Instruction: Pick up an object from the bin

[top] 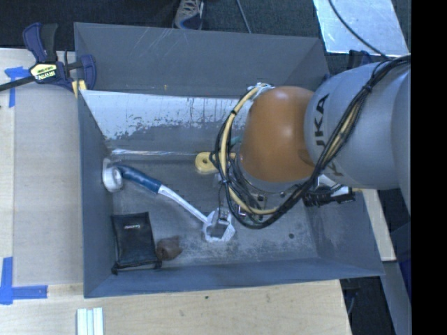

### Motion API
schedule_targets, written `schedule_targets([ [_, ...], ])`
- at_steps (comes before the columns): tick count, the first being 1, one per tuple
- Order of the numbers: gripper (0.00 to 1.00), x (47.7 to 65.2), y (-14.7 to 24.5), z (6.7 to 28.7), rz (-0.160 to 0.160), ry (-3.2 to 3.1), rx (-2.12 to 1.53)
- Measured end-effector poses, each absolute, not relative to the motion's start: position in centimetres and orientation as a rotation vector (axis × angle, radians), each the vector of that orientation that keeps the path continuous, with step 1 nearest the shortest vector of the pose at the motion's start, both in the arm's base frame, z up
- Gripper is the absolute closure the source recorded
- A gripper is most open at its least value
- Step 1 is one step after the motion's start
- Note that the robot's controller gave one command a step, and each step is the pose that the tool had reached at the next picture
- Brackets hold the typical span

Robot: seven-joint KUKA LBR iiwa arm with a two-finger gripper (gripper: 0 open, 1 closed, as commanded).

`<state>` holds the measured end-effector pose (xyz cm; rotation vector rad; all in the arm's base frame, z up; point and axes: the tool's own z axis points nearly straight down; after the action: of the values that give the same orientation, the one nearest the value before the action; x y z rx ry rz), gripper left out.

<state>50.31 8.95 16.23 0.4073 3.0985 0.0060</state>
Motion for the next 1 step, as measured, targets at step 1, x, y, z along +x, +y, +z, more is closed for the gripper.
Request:
schedule_targets([
  [1,0.00,48.97,6.38,13.98,-0.001,3.095,0.534],
])
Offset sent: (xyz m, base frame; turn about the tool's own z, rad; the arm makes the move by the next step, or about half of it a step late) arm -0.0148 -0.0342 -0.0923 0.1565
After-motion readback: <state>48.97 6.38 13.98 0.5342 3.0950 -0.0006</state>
